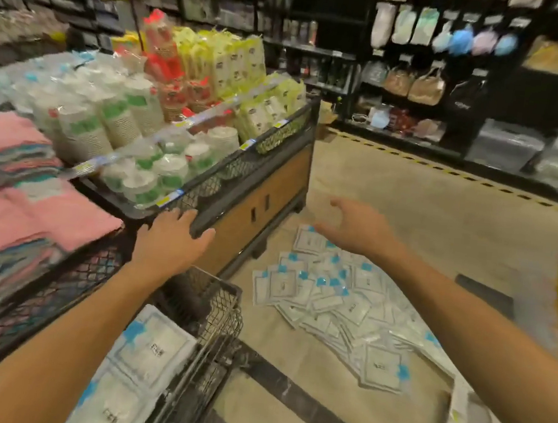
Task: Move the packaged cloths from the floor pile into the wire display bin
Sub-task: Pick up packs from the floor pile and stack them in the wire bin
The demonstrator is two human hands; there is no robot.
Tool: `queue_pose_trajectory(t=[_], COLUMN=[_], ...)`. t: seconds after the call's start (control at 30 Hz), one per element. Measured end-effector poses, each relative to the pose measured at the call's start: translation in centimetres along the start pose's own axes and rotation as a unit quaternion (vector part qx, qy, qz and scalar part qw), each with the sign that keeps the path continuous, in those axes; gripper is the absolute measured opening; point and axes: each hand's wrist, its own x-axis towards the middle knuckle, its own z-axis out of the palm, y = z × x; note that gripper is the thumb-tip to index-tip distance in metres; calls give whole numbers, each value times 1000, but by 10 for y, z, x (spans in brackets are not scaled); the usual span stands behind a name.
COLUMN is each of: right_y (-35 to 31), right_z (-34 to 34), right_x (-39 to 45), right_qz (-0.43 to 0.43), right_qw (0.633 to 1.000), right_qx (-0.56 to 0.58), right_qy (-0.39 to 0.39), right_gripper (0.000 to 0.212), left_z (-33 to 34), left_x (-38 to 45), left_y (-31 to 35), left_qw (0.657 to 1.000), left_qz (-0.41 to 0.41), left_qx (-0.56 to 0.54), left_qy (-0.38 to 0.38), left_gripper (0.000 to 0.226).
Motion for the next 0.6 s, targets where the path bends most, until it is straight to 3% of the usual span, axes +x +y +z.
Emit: queue_pose_trajectory(t=[0.6], right_y=[331], right_z=[-24], right_x=[-51], right_qz=[211], right_qw=[976], right_qx=[46], right_qy=[7], right_gripper=[79], left_z=[86], left_x=[64], left_y=[308], left_qw=[988], left_qz=[135], left_qx=[54], left_qy=[-58], left_gripper=[72])
